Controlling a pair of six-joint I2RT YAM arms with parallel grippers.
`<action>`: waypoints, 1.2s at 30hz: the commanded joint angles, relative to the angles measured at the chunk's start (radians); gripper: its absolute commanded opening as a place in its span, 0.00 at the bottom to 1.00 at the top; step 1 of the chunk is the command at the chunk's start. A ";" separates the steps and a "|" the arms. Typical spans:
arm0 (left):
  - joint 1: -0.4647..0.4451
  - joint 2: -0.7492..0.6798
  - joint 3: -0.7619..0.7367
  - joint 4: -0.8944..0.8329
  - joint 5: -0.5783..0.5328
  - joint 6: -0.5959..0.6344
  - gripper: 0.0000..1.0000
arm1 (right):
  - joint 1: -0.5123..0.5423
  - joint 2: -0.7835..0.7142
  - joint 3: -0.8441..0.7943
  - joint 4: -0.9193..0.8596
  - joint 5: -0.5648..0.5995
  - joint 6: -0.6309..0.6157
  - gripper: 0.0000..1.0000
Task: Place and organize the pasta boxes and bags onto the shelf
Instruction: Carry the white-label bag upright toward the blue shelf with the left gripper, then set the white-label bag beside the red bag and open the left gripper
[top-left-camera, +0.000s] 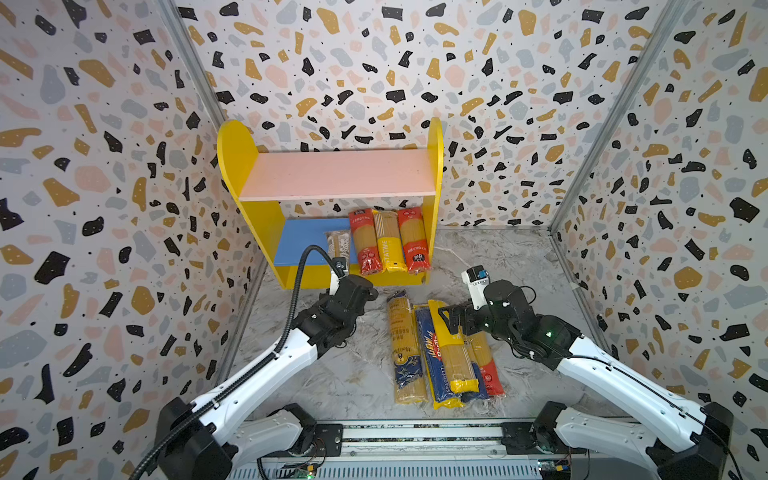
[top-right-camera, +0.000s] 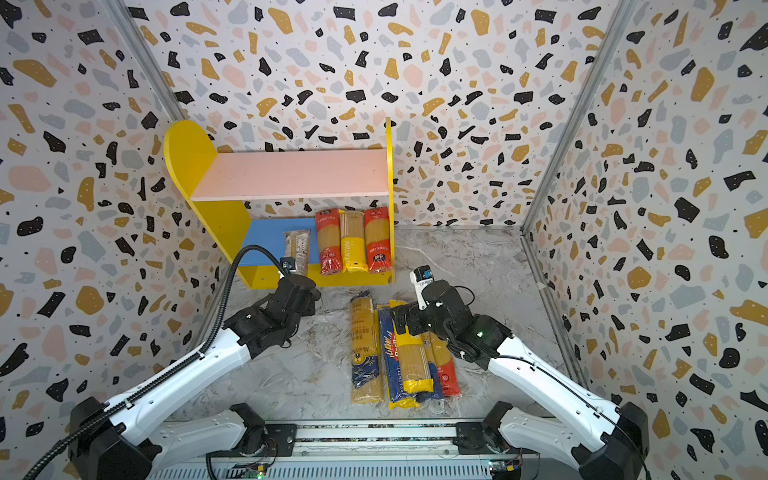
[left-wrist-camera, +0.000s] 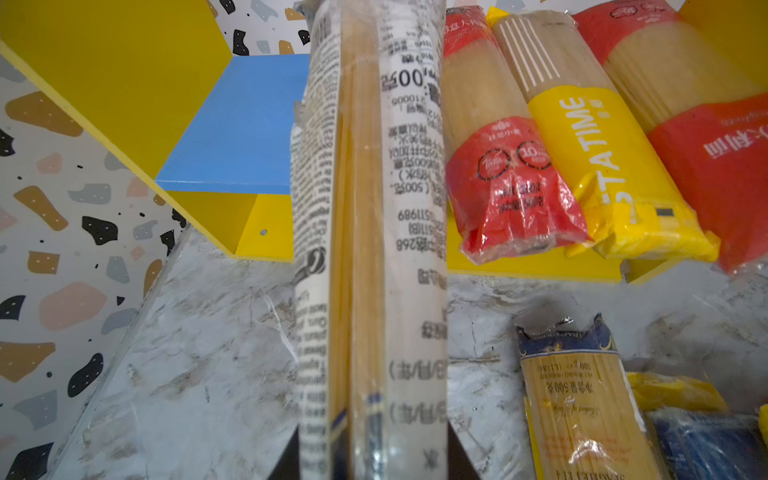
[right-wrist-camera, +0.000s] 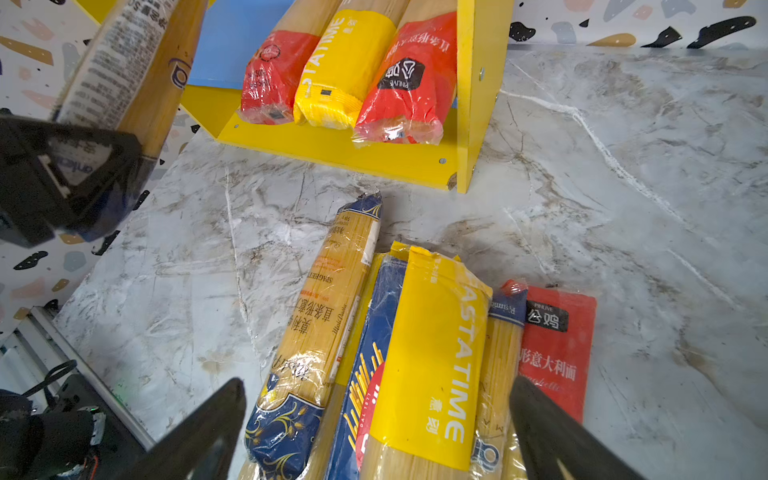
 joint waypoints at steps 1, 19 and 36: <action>0.045 0.012 0.086 0.218 -0.003 0.078 0.00 | -0.013 -0.016 0.048 -0.040 0.008 -0.012 0.99; 0.211 0.209 0.197 0.369 0.158 0.154 0.00 | -0.102 -0.008 0.071 -0.079 -0.015 -0.034 0.99; 0.283 0.389 0.342 0.402 0.189 0.188 0.00 | -0.171 0.070 0.118 -0.075 -0.045 -0.066 0.99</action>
